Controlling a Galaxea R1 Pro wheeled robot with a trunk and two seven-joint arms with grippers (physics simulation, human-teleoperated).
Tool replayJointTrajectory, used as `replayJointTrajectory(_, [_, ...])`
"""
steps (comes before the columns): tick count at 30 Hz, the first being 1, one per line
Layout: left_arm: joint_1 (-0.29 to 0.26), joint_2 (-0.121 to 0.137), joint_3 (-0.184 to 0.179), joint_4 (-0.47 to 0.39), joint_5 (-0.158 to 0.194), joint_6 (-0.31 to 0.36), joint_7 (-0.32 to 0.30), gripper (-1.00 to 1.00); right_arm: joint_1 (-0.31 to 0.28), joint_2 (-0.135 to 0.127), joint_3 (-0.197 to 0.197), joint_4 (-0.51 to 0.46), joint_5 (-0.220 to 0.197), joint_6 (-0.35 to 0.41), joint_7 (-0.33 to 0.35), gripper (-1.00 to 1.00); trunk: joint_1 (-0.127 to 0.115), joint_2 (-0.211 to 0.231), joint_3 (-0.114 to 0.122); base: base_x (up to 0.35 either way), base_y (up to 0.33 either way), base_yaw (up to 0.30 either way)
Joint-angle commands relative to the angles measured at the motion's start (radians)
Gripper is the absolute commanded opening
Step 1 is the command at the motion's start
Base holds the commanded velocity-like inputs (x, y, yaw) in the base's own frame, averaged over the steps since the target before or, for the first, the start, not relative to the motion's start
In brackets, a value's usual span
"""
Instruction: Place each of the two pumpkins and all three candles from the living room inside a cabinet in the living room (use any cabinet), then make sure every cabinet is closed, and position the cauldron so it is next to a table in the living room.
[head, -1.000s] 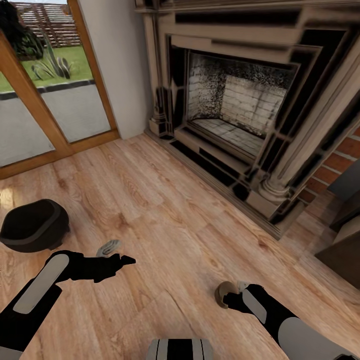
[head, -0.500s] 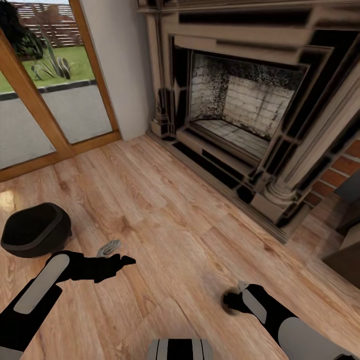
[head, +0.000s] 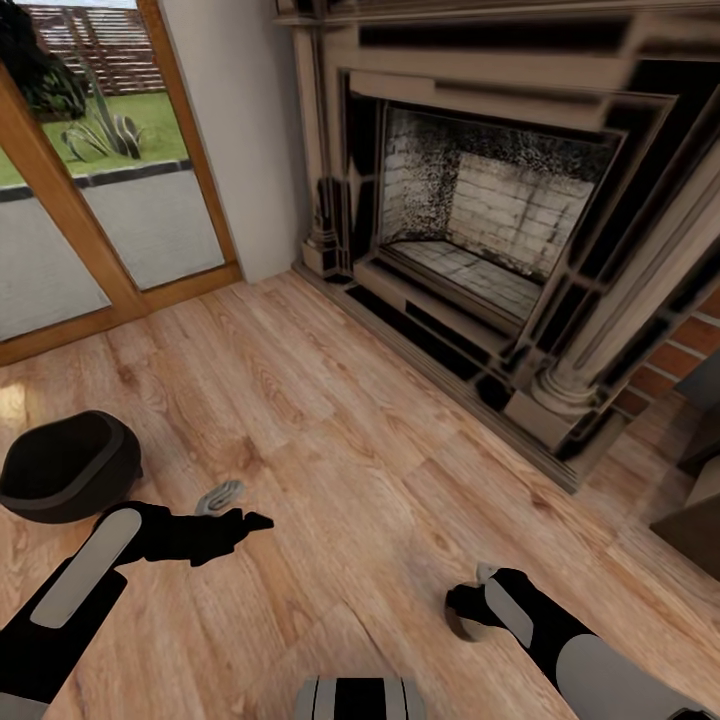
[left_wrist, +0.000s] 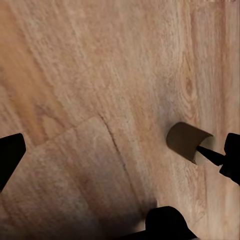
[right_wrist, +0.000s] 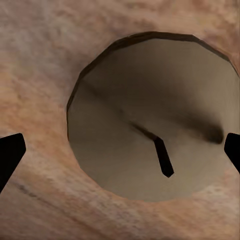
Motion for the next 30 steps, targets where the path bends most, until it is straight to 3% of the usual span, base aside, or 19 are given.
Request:
replayJointTrajectory(1, [-0.001, 0.000, -0.002, -0.001, 0.010, 0.000, 0.010, 1.00, 0.000, -0.001, 0.008, -0.003, -0.011, 0.003, -0.009, 1.00, 0.000, 0.000, -0.001, 0.165, 0.000, 0.000])
replayJointTrajectory(14, [-0.001, -0.003, -0.034, -0.001, 0.001, -0.003, 0.013, 1.00, 0.000, -0.001, 0.008, -0.004, -0.011, 0.003, -0.009, 1.00, 0.000, 0.000, -0.001, 0.030, -0.017, 0.000])
replayJointTrajectory(30, [-0.001, -0.005, -0.039, -0.002, 0.001, -0.003, 0.014, 1.00, 0.000, -0.001, 0.008, 0.005, -0.013, 0.004, -0.012, 1.00, 0.000, 0.000, -0.001, 0.000, -0.002, 0.000])
